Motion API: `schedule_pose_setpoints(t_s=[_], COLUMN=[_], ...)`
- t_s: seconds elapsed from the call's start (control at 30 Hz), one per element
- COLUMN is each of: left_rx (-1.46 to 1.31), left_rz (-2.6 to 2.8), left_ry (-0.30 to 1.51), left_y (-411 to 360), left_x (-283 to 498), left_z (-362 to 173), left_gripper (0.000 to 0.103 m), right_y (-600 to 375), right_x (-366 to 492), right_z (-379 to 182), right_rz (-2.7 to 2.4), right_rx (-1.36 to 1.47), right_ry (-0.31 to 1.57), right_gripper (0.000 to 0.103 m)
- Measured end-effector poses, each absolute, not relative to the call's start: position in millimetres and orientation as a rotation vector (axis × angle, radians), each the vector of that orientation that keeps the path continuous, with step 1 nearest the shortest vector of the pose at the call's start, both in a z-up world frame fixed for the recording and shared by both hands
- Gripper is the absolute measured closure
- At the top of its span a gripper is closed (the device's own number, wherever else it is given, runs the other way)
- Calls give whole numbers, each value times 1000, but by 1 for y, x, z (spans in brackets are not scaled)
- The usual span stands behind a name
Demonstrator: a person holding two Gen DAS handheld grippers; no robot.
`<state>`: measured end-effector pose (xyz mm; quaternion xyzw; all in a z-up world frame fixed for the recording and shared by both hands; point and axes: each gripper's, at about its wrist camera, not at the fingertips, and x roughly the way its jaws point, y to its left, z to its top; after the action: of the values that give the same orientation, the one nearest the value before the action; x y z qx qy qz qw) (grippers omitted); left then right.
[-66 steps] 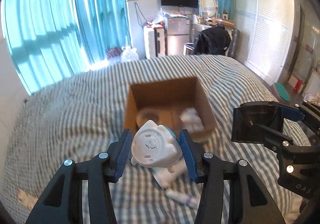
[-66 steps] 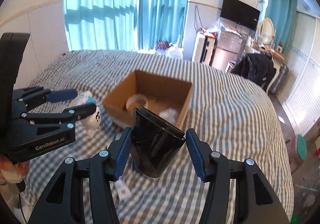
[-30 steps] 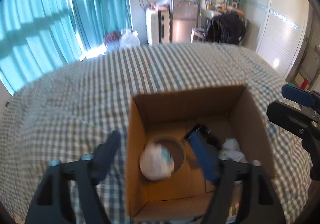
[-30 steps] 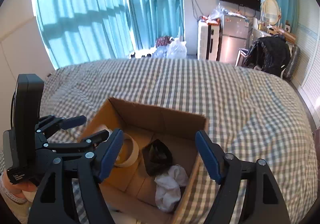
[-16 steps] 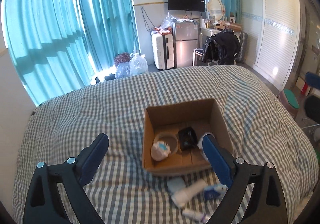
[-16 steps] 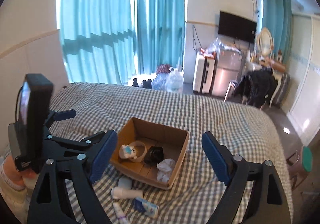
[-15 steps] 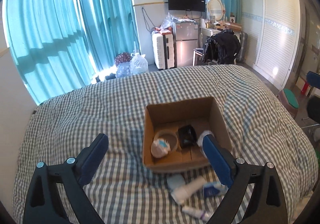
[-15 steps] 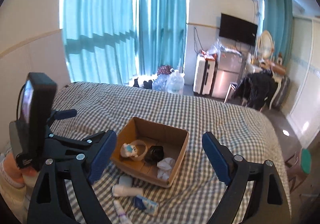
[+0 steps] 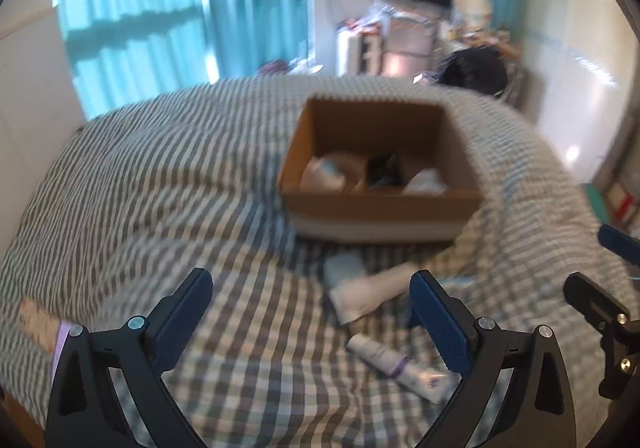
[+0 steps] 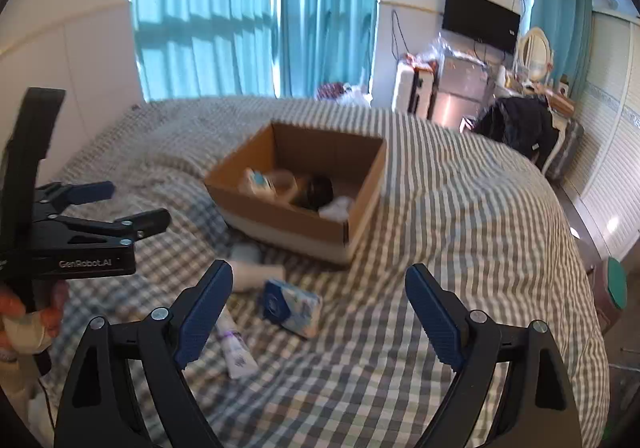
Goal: Organize objects
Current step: 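Grasp the white BOP toothpaste tube with the left tool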
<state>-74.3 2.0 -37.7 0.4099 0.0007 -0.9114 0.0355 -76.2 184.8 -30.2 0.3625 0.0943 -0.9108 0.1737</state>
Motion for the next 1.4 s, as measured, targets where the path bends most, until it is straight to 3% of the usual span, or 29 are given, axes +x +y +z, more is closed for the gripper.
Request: schedule_pose_setpoints(t_s=[0.23, 0.37, 0.7, 0.77, 0.83, 0.93, 1.0, 1.1, 1.27, 1.4], left_rx=[1428, 1471, 1640, 1663, 1695, 1747, 1777, 1761, 1650, 1575], left_rz=[-2652, -2616, -2601, -2610, -2640, -2715, -2747, -2777, -2831, -2832], left_ry=[32, 76, -10, 34, 49, -13, -6, 73, 103, 46], left_y=[19, 30, 68, 66, 70, 83, 79, 61, 33, 21], left_x=[-77, -73, -79, -81, -79, -74, -75, -77, -73, -79], left_z=[-109, -131, -167, -171, -171, -170, -164, -148, -117, -102], left_gripper=[1, 1, 4, 10, 42, 66, 76, 82, 82, 82], right_y=[187, 193, 200, 201, 203, 204, 204, 203, 188, 163], right_x=[-103, -104, -95, -94, -94, -95, -95, -96, -106, -118], right_z=[-82, -92, -84, -85, -85, -87, -87, -88, -98, -111], right_rz=[-2583, -2595, -2616, -2616, -2614, -2617, -2620, -2611, -2560, -2510], right_rx=[1149, 1181, 1195, 1201, 1204, 1215, 1217, 1220, 1252, 1302], right_ry=[293, 232, 191, 188, 175, 159, 163, 166, 166, 217], right_gripper=[15, 15, 15, 15, 15, 15, 15, 15, 15, 15])
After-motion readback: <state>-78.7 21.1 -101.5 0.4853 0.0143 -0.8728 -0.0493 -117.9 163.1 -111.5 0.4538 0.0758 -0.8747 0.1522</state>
